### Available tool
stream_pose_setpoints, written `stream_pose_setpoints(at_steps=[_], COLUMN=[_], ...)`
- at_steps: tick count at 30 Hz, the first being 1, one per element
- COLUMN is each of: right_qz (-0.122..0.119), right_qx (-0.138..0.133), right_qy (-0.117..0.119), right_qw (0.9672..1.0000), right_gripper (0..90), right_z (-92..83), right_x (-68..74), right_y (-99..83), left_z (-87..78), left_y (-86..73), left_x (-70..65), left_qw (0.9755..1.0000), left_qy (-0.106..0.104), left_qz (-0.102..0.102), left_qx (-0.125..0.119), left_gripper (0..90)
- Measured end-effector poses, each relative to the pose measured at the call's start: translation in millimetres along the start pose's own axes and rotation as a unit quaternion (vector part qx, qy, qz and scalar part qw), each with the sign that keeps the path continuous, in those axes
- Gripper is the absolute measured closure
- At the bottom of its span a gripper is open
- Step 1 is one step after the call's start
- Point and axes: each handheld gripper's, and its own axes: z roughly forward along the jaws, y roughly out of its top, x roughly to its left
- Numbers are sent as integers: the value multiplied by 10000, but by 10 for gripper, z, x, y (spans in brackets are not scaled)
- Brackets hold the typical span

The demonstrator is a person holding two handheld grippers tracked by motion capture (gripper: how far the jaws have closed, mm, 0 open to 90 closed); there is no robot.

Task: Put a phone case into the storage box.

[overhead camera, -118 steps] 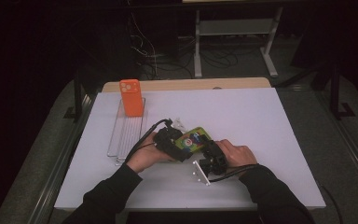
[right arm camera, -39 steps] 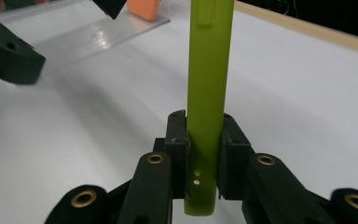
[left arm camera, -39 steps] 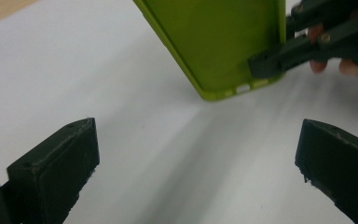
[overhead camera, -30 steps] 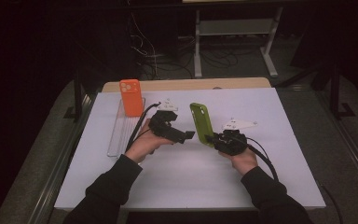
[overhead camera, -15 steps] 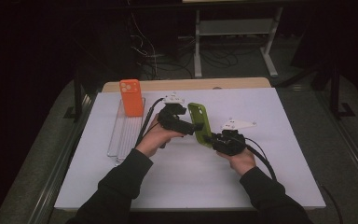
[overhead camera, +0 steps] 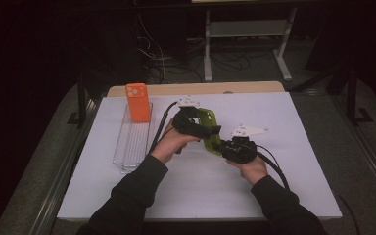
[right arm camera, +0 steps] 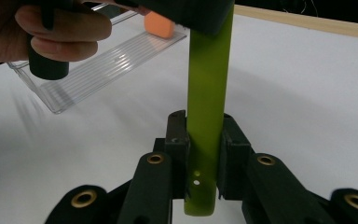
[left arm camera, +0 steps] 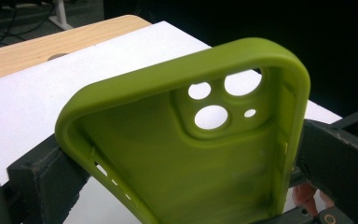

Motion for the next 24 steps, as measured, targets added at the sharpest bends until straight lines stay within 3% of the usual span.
stream_pose_setpoints(at_steps=[5,19,21,24], right_qz=[14,-127,-161,-170], right_qx=[37,173,224,336], right_qy=[4,-67,-37,32], right_qw=[10000,9997,9996,9993], right_gripper=[761,753,714,530], right_z=[18,59,57,53], right_x=[6,22,27,25], right_y=[-6,-5,-2,7], left_z=[-5,-29,-32,-67], left_y=[10,23,27,40], left_x=[22,12,12,28], left_qw=[9999,9999,9999,9997], left_qy=[48,49,62,228], left_qz=[-104,-126,-117,-47], left_qx=[-120,-58,-37,-22], left_gripper=[63,116,122,128])
